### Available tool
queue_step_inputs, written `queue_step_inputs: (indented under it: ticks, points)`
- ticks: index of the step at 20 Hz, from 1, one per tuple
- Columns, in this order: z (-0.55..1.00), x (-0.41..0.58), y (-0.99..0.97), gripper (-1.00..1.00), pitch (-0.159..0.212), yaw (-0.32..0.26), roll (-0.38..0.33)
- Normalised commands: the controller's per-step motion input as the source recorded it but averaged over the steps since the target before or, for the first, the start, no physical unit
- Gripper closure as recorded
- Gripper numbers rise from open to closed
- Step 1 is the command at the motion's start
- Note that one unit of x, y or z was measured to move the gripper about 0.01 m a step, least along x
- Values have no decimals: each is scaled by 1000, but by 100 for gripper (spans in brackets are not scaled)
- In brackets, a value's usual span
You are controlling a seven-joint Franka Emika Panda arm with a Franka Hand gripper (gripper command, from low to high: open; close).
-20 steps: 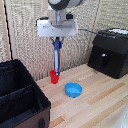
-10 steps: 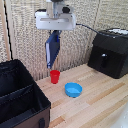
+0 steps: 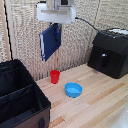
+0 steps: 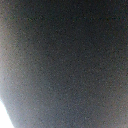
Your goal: Discover the targeted book and set your gripper to the appropriate amplitude. Smoothly guide your gripper in the direction of the book and snatch it firmly. Search for the back section of the caddy. Move the held book towards the back section and lightly deposit it inside.
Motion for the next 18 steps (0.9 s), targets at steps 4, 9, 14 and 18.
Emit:
queue_step_inputs:
  ticks: [4, 9, 14, 18]
  points:
    - [633, 561, 117, 100, 127, -134, 97]
    - [647, 149, 375, 100, 23, -162, 99]
    - [609, 0, 594, 100, -2, -119, 17]
    - [554, 0, 625, 100, 0, -115, 7]
